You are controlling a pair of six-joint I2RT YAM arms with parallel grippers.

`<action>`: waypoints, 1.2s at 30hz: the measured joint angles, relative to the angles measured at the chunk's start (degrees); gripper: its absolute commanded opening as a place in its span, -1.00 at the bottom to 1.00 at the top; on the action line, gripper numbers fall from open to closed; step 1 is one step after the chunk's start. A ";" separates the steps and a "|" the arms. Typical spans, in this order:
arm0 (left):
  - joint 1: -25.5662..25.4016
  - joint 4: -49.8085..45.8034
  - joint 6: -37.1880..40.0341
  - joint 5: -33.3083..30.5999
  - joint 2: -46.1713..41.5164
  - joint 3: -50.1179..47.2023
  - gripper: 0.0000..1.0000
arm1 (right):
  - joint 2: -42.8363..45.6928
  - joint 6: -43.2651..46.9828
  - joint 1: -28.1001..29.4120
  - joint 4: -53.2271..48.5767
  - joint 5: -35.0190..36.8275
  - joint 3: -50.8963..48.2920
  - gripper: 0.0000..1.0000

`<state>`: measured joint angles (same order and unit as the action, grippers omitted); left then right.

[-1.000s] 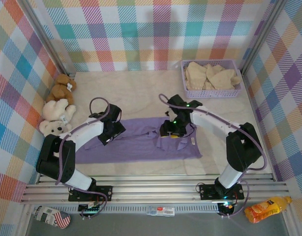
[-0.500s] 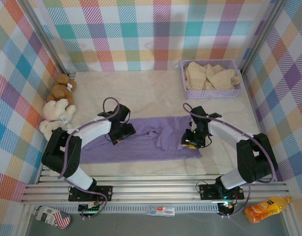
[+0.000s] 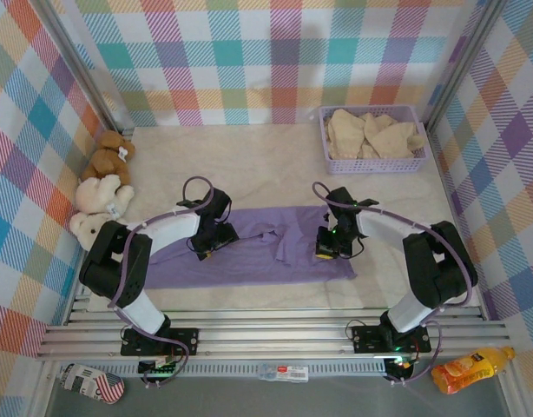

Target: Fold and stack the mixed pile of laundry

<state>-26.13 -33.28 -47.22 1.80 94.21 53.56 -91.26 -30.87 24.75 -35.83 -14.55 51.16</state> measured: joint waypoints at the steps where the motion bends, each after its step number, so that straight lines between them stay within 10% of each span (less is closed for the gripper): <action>1: 0.00 0.00 -0.09 -0.15 0.11 0.02 0.60 | 0.33 0.00 0.00 -0.35 0.37 0.07 -1.00; 16: -0.04 0.00 -0.11 -2.32 2.84 2.47 0.61 | 15.30 -2.78 0.00 -17.00 3.39 2.03 -1.00; 19: -0.04 -0.02 -0.09 -2.49 3.15 2.84 0.67 | 12.66 -3.23 0.00 -17.40 3.39 -0.20 -0.46; 25: -0.24 -1.53 0.81 -2.27 4.04 5.11 0.75 | 8.48 -3.15 0.00 -18.64 6.51 -0.11 -0.07; 36: -10.34 -4.46 8.35 5.22 4.46 15.89 0.28 | 6.32 -2.54 -0.09 -11.08 9.62 3.69 -0.37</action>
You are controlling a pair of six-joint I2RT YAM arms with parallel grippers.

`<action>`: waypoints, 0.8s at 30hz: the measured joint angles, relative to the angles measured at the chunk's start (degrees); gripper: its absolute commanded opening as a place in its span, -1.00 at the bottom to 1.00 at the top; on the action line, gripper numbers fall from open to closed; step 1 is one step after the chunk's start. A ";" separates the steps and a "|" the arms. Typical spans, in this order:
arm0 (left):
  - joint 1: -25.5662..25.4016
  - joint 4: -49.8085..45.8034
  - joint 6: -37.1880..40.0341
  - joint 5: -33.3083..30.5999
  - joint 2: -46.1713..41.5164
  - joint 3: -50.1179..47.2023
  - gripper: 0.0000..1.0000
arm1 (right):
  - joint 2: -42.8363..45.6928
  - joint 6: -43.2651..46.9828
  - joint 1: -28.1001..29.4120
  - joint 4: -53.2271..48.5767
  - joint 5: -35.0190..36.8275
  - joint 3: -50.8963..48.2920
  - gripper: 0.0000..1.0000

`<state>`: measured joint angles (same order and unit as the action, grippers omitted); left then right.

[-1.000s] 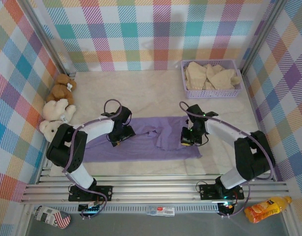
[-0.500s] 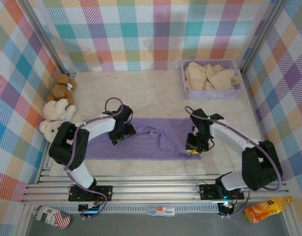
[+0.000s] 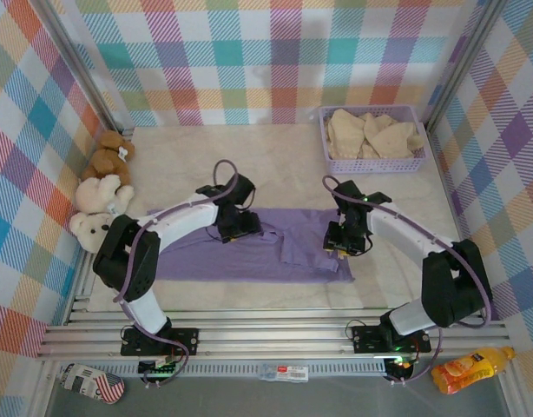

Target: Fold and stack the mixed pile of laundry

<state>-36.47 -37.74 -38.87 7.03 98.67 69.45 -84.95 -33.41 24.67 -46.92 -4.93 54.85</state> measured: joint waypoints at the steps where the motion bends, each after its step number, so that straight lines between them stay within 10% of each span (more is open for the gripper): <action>1: -2.05 0.17 0.63 0.70 0.39 1.14 0.27 | -1.42 -0.22 -0.35 1.29 -0.46 -0.61 -0.40; 11: -15.28 2.43 -0.37 2.27 11.21 4.07 0.01 | -7.63 -1.03 -3.85 8.37 -5.07 -4.39 -0.58; 24: -15.91 2.82 -4.11 -3.82 11.52 4.81 -0.53 | -6.60 -0.87 -3.85 10.08 -5.25 -6.16 -0.59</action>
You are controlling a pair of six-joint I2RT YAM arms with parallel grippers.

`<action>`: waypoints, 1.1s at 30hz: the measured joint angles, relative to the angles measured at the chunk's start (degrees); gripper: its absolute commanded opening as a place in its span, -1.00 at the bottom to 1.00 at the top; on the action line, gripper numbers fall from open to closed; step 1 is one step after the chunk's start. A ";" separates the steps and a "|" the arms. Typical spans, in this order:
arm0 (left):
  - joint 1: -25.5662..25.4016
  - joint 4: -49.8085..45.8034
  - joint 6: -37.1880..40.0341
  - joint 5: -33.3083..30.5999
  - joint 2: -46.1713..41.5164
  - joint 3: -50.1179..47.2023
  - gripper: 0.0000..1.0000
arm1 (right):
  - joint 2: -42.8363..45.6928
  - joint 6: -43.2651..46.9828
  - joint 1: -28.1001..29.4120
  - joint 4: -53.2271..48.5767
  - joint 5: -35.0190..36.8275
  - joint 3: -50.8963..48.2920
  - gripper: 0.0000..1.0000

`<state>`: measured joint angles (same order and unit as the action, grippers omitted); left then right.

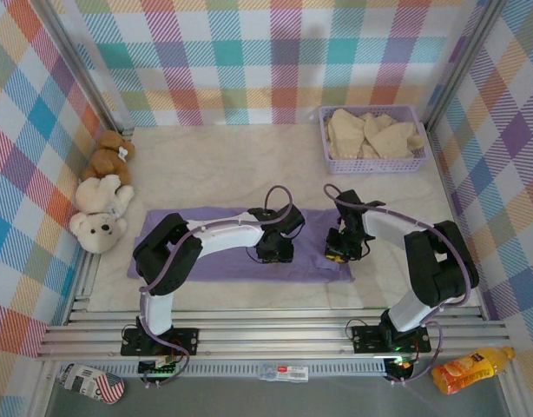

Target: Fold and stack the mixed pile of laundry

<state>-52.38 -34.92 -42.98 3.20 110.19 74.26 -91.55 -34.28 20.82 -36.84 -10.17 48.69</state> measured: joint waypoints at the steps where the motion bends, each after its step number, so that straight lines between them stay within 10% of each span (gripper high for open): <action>1: 0.00 0.20 -0.24 -0.17 0.02 0.22 -0.60 | 0.00 0.02 0.00 0.02 0.02 -0.02 -0.60; 4: 0.00 0.59 -0.90 -0.39 0.07 1.20 -0.98 | 0.02 0.02 0.00 0.00 0.04 -0.02 -0.60; 16: -0.90 -5.90 -3.80 1.60 -6.56 -3.02 -0.99 | 1.01 0.00 -0.98 -1.07 2.45 -0.35 -0.63; 18: -1.51 -6.91 -4.55 3.28 -9.66 -5.97 -0.71 | 1.68 0.04 -1.05 -1.77 3.21 -0.39 -0.61; 20: -2.08 -7.67 -5.22 4.63 -10.32 -6.86 0.18 | 2.45 0.24 -1.05 -2.34 3.78 -0.39 -0.51; 23: -2.49 -9.42 -5.49 5.27 -9.18 -5.90 0.86 | 3.96 0.70 -1.05 -3.76 4.61 -0.37 -0.33; 29: 0.00 -11.50 -4.92 3.02 -8.17 1.88 0.84 | 9.90 1.09 -1.14 -8.04 6.32 3.50 -0.32; 33: 7.28 -10.49 -3.19 -0.68 -9.49 1.95 0.45 | 10.84 1.01 -1.25 -6.10 4.15 6.29 -0.44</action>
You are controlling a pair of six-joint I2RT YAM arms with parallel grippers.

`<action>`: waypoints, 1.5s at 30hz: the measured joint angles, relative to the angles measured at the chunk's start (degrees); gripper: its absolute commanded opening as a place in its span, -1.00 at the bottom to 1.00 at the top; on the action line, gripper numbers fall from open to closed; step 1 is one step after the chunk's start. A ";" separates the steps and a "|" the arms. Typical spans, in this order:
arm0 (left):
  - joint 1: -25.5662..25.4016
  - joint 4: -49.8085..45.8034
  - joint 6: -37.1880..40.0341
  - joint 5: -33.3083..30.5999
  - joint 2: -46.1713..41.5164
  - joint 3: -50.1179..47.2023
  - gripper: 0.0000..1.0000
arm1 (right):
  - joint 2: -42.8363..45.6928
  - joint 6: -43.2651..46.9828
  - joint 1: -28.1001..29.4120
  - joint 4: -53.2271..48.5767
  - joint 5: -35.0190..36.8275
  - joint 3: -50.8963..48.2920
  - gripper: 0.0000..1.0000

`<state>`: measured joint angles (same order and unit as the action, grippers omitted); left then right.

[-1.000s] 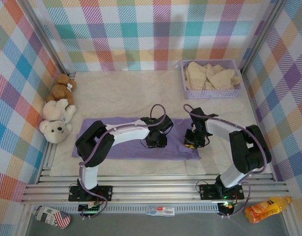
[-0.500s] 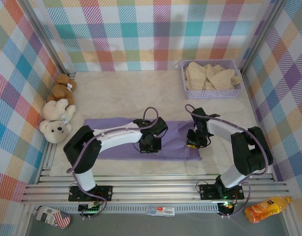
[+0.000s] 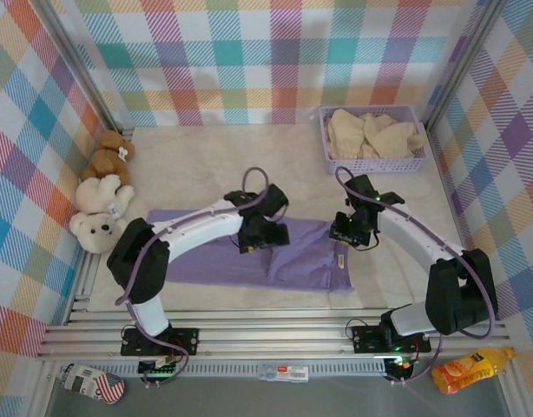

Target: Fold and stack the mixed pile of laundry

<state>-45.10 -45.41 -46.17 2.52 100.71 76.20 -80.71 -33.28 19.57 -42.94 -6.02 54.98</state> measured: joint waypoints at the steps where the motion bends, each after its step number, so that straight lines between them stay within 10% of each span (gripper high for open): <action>1: 2.43 0.81 0.42 -0.76 -0.31 -0.55 0.27 | -0.57 -0.20 0.00 0.76 -0.63 0.11 -0.45; 5: 10.84 3.56 2.08 -4.96 -0.42 -1.86 -0.18 | -5.86 -1.18 0.00 2.86 -0.66 1.01 -0.44; 19: 19.61 5.51 4.70 -10.99 9.73 -1.44 -0.42 | -14.88 -2.73 -6.64 13.64 -0.09 1.73 -0.21; 31: 20.39 5.57 5.05 -11.63 11.32 -1.03 -0.44 | -18.58 -1.95 -7.87 15.45 -0.46 4.35 -1.00; 40: 21.27 6.58 5.03 -11.54 11.56 -0.81 -0.44 | -12.39 0.79 -12.11 12.85 -1.40 1.95 -1.00; 45: 21.44 5.81 5.40 -11.32 12.39 0.83 -0.16 | -13.14 2.51 -12.20 11.30 -3.10 1.90 -0.42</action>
<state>-23.66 -39.59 -40.77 -8.80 113.10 77.03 -93.84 -30.76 7.38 -31.64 -9.13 56.88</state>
